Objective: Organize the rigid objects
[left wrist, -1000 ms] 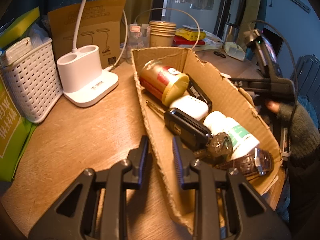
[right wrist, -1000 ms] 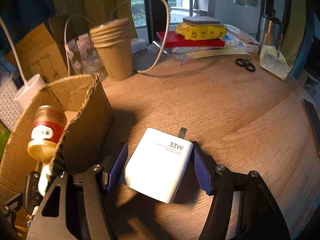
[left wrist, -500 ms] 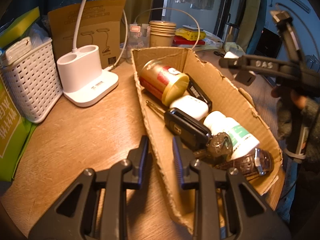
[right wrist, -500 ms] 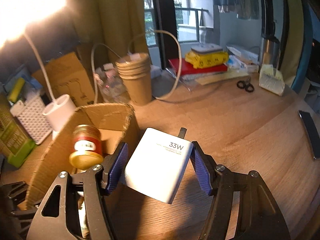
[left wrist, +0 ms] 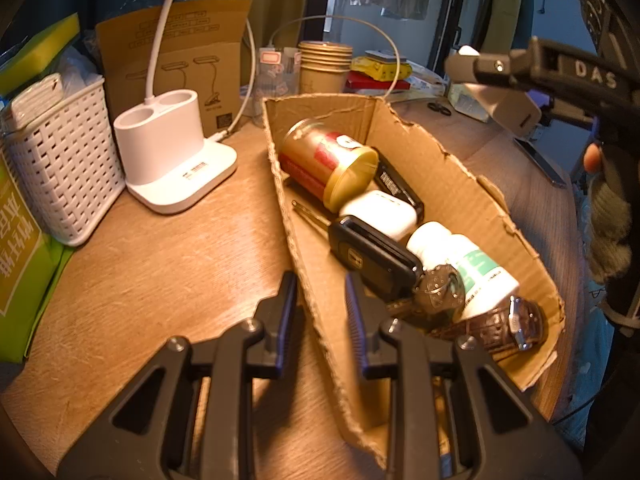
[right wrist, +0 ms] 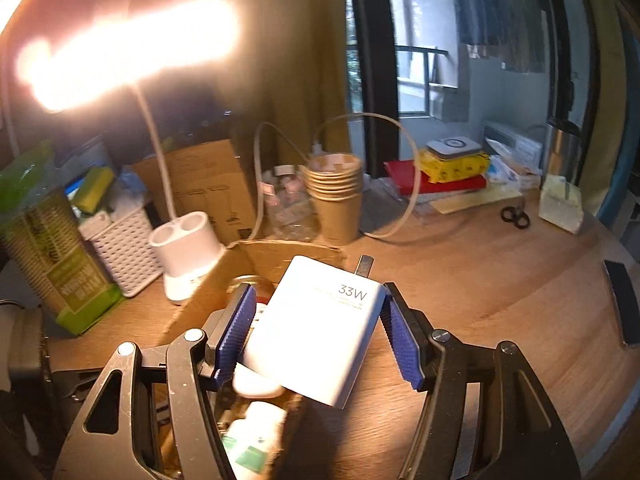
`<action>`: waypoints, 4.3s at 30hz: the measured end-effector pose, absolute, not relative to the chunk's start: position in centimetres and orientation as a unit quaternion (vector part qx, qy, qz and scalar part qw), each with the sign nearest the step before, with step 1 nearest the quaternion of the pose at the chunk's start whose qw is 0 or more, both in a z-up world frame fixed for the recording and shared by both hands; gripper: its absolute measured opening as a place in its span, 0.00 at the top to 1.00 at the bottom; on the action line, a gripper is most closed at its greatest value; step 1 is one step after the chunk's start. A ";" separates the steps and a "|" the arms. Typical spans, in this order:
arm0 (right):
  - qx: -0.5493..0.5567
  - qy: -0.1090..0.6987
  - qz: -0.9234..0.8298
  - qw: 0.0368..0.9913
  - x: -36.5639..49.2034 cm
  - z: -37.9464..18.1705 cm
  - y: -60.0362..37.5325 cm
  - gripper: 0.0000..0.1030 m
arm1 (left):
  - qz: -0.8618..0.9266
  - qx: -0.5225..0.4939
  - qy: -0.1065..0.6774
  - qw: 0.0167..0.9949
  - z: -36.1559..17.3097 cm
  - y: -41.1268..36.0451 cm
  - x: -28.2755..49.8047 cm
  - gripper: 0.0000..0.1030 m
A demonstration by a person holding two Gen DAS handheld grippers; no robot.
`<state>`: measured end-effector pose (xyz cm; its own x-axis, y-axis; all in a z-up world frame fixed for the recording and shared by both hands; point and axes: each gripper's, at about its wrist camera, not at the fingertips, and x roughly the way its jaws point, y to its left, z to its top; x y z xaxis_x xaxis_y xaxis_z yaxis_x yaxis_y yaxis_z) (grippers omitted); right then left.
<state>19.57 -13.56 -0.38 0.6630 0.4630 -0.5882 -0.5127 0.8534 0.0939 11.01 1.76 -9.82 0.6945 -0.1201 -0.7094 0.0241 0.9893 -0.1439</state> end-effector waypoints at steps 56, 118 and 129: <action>-0.132 0.373 0.304 0.867 16.7 -3.6 -10.1 0.35 | -0.031 -0.058 0.377 0.924 -9.3 1.8 10.6 0.71; -0.052 0.143 0.154 0.976 2.3 8.7 -24.8 0.33 | 0.028 -0.024 0.099 0.994 8.7 -5.1 -2.0 0.07; -0.048 0.151 0.163 0.974 2.4 8.3 -24.9 0.33 | 0.020 -0.024 0.109 0.994 8.2 -5.5 -1.5 0.07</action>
